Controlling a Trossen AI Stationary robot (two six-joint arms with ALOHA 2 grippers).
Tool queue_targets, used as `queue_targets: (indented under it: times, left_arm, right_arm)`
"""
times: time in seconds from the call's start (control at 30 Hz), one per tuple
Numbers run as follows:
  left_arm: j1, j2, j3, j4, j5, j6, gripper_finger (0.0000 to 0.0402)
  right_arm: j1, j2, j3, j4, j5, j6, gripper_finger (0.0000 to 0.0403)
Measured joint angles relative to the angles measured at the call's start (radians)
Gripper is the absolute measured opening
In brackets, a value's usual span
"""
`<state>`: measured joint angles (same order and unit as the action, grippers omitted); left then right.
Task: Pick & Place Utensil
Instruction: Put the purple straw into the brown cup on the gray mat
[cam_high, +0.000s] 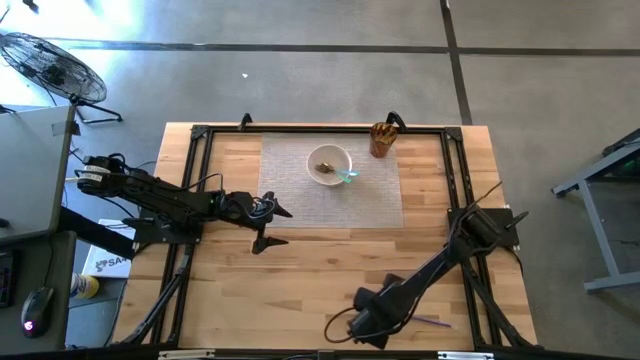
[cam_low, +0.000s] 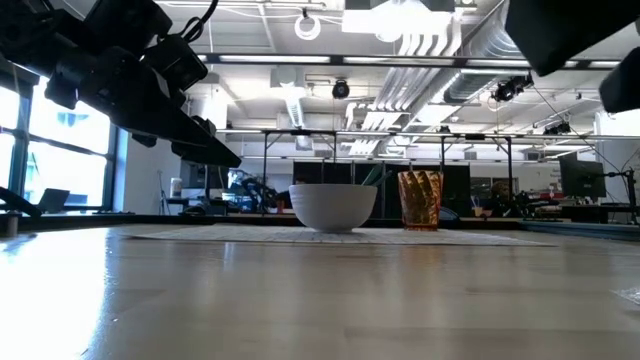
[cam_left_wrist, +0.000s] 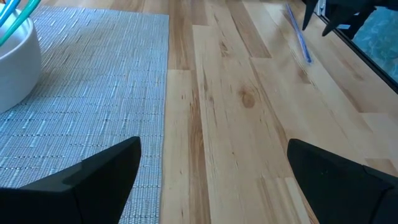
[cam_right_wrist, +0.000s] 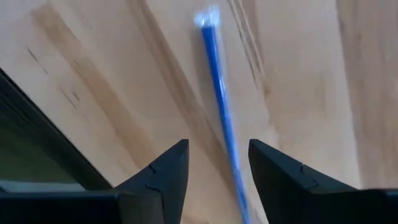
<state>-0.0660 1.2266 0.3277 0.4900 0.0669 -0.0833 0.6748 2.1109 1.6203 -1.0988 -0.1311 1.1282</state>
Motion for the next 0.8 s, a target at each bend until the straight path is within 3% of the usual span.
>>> queue_targets:
  times: [0.53, 0.8]
  left_arm:
    - [0.0, 0.0, 0.0, 0.0, 0.0, 0.0, 0.0399]
    - [0.0, 0.0, 0.0, -0.001, 0.0, 0.0, 0.0399]
  right_arm:
    - [0.001, -0.005, -0.14, 0.112, 0.04, -0.056, 0.0158]
    - [0.001, -0.005, -0.14, 0.122, 0.062, -0.063, 0.0103]
